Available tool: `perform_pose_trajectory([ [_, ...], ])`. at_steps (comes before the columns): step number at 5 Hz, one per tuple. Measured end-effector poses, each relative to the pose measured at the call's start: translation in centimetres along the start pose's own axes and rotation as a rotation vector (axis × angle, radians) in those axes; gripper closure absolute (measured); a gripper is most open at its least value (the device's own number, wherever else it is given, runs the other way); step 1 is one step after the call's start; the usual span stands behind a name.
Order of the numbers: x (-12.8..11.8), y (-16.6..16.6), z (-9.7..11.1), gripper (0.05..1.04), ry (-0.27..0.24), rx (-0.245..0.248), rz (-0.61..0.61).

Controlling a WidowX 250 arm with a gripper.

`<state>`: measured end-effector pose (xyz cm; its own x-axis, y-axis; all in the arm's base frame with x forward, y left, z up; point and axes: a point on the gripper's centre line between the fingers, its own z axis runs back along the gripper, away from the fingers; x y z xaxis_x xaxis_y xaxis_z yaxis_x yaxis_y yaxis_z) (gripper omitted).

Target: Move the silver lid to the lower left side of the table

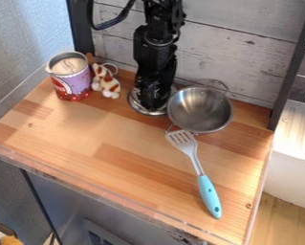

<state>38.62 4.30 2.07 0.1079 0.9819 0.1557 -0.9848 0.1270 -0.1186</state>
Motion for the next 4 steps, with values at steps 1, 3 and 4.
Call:
perform_pose_trajectory([
  [1,-0.14,0.13,-0.14,0.39,-0.01,-0.005,-0.001],
  [3,-0.22,0.22,-0.04,0.803,-0.012,-0.01,0.019],
  [4,-0.16,0.44,0.15,0.805,-0.017,-0.009,0.03],
])
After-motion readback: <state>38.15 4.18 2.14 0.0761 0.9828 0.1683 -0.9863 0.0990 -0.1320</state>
